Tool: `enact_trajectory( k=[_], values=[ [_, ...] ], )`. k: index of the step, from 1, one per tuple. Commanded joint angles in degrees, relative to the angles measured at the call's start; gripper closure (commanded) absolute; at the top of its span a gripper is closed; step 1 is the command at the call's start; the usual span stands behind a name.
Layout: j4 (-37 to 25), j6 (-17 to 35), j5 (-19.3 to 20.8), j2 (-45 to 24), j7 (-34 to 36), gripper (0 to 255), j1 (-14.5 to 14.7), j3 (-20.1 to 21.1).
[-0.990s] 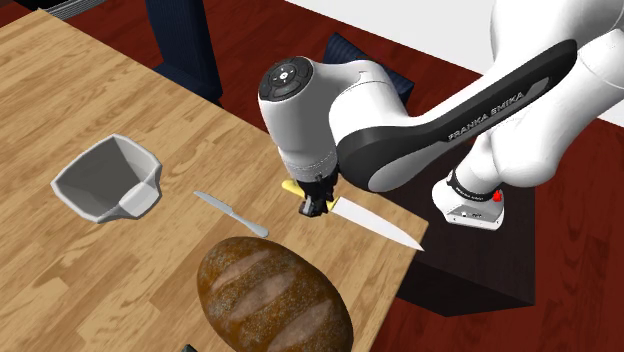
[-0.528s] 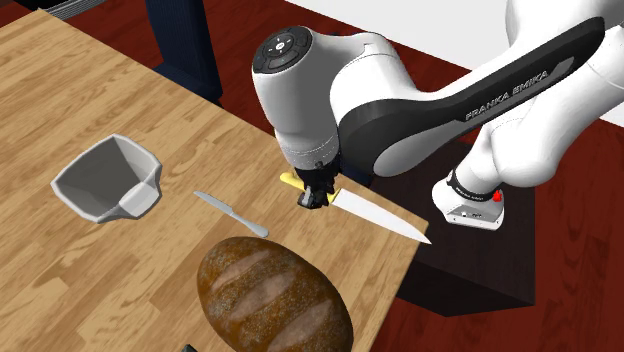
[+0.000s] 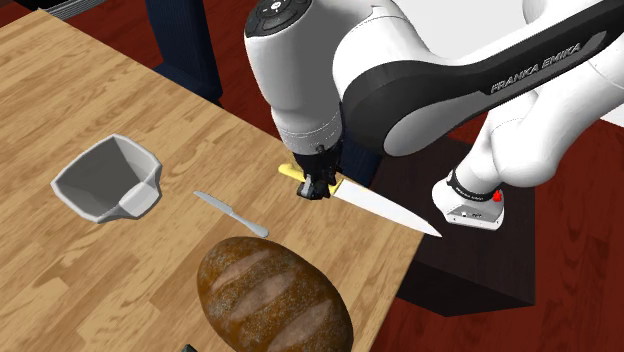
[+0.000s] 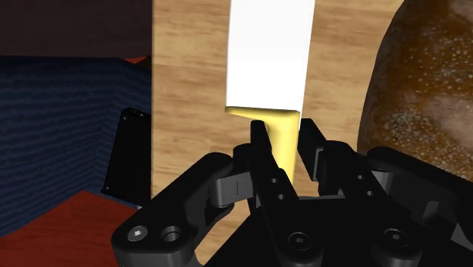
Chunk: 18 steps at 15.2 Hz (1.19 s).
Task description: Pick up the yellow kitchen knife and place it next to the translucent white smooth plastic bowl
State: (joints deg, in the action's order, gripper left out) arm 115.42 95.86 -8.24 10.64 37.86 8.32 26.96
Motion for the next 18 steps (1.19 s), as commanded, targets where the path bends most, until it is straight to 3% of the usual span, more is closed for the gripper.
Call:
enact_trajectory(
  k=[1,6,18],
  values=[
    [-1.7,-1.7,0.1,0.0,0.1,255,-0.1,-0.1],
    [-5.3,-5.3,0.2,0.0,0.3,255,-0.2,-0.3],
    [-27.2,-9.3,9.8,-20.0,-6.1,255,-4.3,-4.3]
  ],
)
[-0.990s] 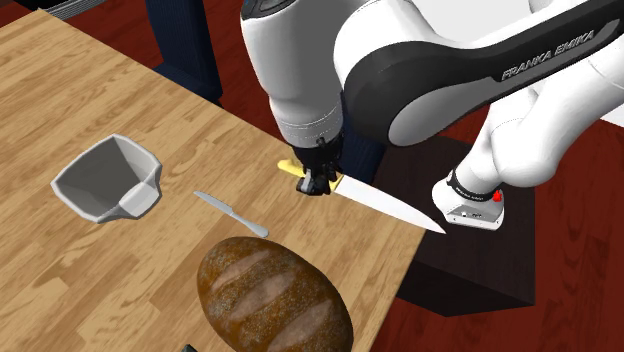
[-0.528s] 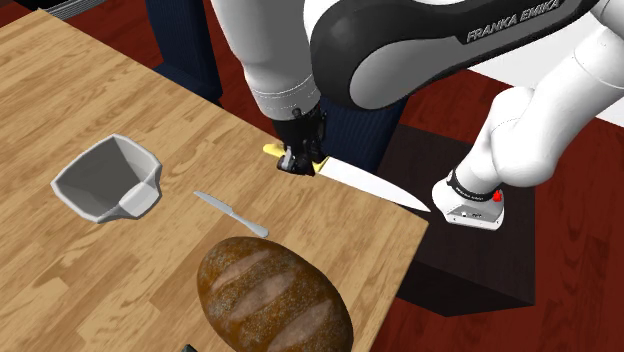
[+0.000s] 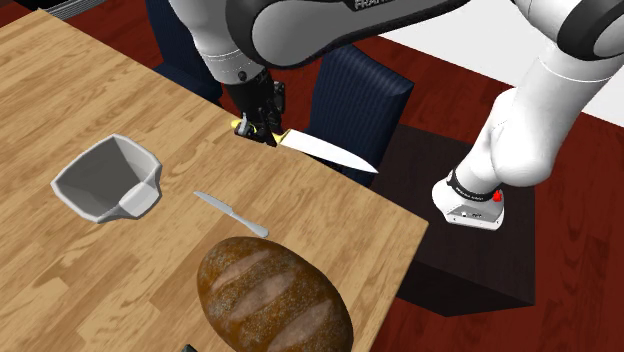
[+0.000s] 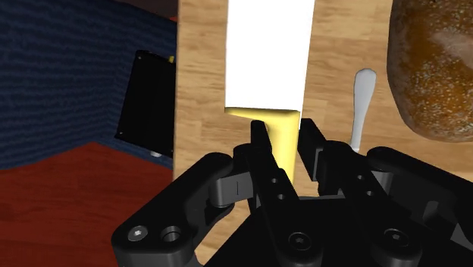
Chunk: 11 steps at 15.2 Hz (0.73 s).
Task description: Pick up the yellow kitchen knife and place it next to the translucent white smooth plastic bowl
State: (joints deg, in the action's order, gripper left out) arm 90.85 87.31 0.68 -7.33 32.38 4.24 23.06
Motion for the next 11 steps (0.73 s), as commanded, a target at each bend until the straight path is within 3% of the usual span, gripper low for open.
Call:
enact_trajectory(
  k=[1,6,10,11],
  values=[
    [-5.1,-1.5,1.7,-4.0,-1.1,255,-0.4,-0.6],
    [-20.7,-6.4,5.6,-15.1,-3.6,255,-0.1,-2.2],
    [-39.6,-13.6,9.1,-27.1,-6.1,255,1.9,-3.7],
    [-37.8,-12.3,8.9,-26.5,-6.0,255,1.6,-3.7]
  ],
)
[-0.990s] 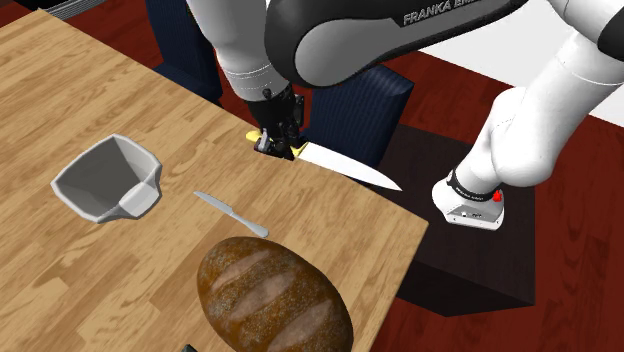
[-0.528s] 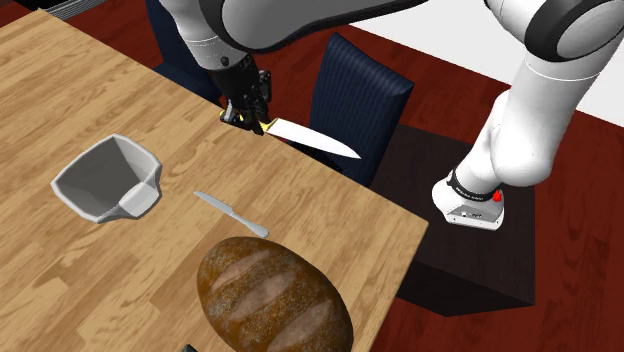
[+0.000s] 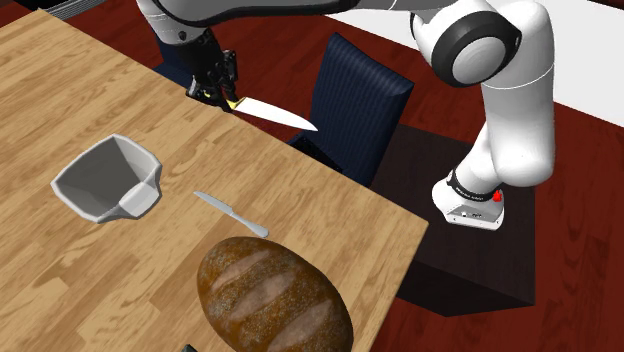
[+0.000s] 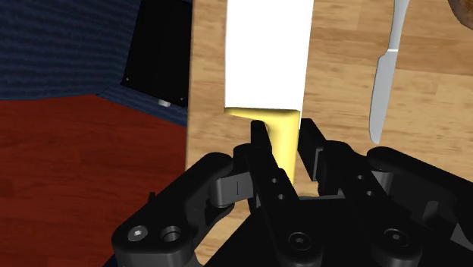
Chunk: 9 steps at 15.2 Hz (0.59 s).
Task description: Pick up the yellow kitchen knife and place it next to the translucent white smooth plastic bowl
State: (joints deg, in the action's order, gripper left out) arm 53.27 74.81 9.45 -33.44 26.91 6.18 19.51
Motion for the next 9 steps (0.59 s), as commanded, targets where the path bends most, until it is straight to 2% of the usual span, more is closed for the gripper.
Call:
enact_trajectory(
  k=[1,9],
  values=[
    [1.5,1.3,0.0,0.2,-0.5,255,-0.7,-0.1],
    [12.0,9.2,-0.7,2.7,-0.3,255,-2.3,0.0]
  ],
)
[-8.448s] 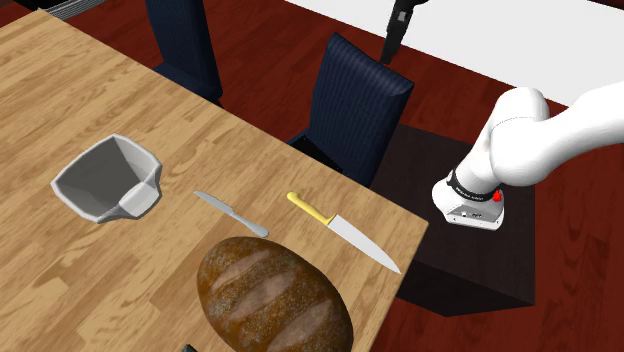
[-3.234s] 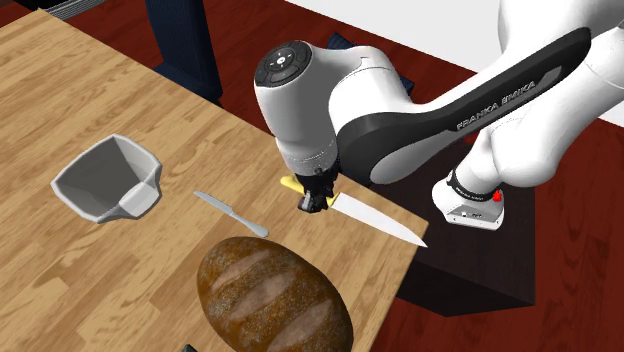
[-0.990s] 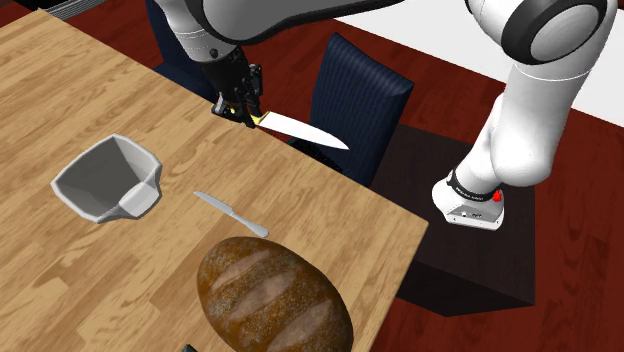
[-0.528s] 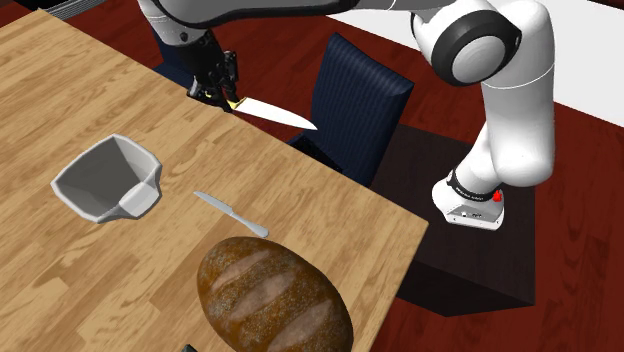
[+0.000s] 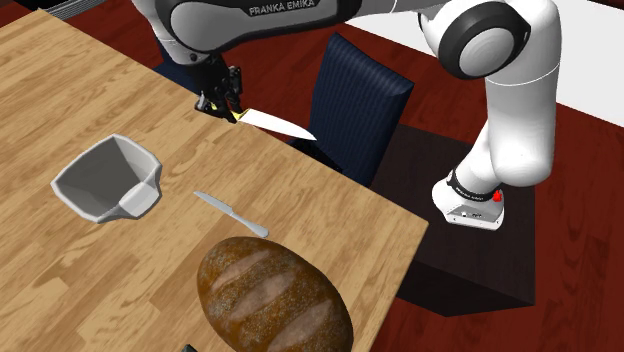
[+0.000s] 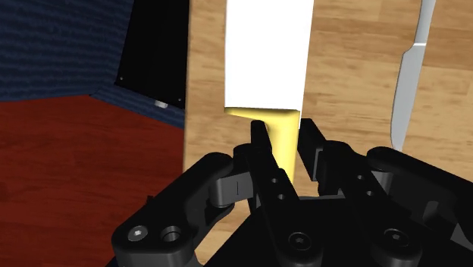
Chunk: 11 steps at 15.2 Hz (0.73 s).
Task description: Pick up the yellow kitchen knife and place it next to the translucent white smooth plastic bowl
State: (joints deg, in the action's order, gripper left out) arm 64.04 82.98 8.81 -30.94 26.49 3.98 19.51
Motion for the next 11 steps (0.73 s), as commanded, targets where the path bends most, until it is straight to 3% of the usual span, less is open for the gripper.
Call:
enact_trajectory(
  k=[1,11],
  values=[
    [2.2,1.9,-0.1,0.4,0.1,255,-0.2,0.0],
    [10.8,9.9,-0.1,0.9,0.4,255,-1.2,-0.1]
  ],
)
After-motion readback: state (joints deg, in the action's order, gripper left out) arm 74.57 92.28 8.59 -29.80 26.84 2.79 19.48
